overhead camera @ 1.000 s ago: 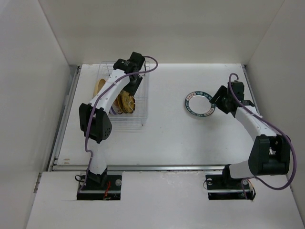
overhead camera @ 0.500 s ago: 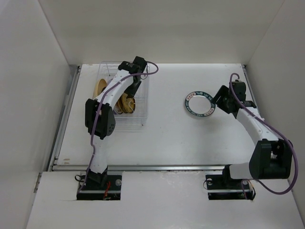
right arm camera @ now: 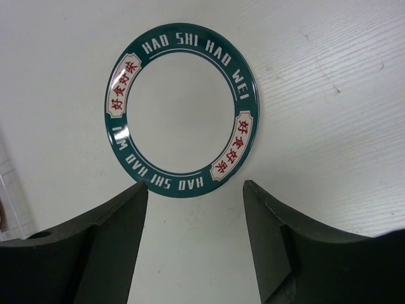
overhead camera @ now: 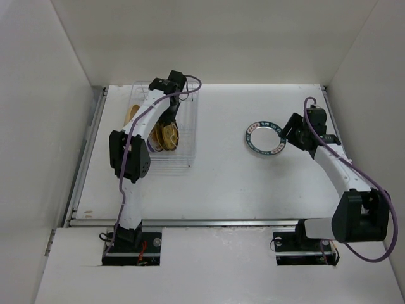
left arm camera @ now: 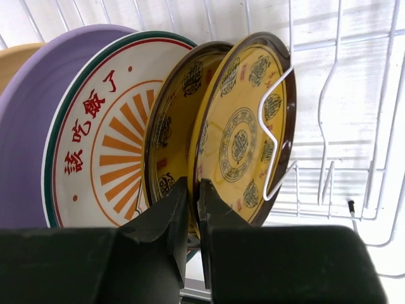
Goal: Unload the plates from the dish rack
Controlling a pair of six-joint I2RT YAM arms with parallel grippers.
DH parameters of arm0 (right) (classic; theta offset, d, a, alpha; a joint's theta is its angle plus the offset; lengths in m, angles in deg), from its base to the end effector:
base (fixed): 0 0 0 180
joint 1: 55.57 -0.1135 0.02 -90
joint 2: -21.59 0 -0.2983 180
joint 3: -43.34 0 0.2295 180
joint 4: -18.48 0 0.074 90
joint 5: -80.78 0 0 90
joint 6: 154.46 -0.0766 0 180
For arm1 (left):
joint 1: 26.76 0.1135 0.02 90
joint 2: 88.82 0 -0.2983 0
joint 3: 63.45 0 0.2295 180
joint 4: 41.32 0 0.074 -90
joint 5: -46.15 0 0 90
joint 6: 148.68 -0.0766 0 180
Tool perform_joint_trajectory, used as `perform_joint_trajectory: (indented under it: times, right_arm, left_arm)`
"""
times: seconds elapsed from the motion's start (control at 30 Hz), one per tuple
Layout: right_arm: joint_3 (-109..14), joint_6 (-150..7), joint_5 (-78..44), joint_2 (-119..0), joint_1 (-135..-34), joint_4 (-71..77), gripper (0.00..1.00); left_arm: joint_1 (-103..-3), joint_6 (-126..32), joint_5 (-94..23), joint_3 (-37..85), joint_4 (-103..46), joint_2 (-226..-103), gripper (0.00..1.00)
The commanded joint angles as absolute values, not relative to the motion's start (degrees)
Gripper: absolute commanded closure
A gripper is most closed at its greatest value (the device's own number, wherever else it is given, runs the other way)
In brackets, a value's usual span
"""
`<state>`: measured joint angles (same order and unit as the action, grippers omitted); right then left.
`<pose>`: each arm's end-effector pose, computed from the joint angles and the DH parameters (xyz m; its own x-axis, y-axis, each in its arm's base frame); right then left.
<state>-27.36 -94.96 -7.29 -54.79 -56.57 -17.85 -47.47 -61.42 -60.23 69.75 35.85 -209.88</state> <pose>0.2900 0.0025 0.2799 -0.5727 0.4973 -0.6517 0.3462 0.8673 0.3577 0.4384 -0.1427 0.2836 -0.8361 0.3651 -0.4094 0.2682 0.9231 0.2755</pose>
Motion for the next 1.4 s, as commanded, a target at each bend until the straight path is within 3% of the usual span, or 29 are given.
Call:
perform_joint_trajectory:
  times: [0.0,0.2,0.47,0.63,0.73,0.93,1.2,1.27,1.37]
  right_arm:
    - [-29.4,-93.2,-8.3,-52.2,-57.5,-17.9,0.32]
    - [-30.6,-91.3,-14.2,-49.3,-58.6,-14.8,0.32]
    - [-31.8,-90.2,-19.3,-48.7,-59.1,-14.0,0.32]
    - [-31.8,-90.2,-19.9,-48.7,-59.1,-14.0,0.32]
    - [-31.1,-90.2,-19.9,-48.7,-59.1,-14.0,0.32]
    - [-29.5,-92.0,-15.8,-46.3,-59.1,-14.7,0.32]
    - [-28.4,-92.6,-14.3,-45.7,-59.1,-15.8,0.32]
    - [-27.8,-92.6,-13.8,-45.0,-59.1,-15.8,0.32]
    - [-27.8,-92.6,-13.2,-43.9,-59.1,-15.8,0.32]
  left_arm:
    - [-47.9,-63.3,-57.7,73.3,41.2,-206.8,1.00]
    - [-49.2,-65.2,-61.0,82.3,43.4,-201.9,1.00]
    - [-52.6,-66.0,-63.5,82.9,39.8,-195.7,1.00]
    - [-52.6,-66.0,-47.4,80.6,37.5,-192.8,1.00]
    - [-53.8,-66.0,-33.5,78.9,39.6,-195.3,1.00]
    - [-59.4,-70.3,-16.5,73.4,41.3,-204.0,1.00]
    - [-63.5,-71.6,-15.8,68.4,34.5,-210.5,1.00]
    - [-63.5,-71.6,-15.8,68.4,33.9,-212.3,0.97]
    - [-63.5,-71.6,-16.5,67.8,32.4,-213.0,0.82]
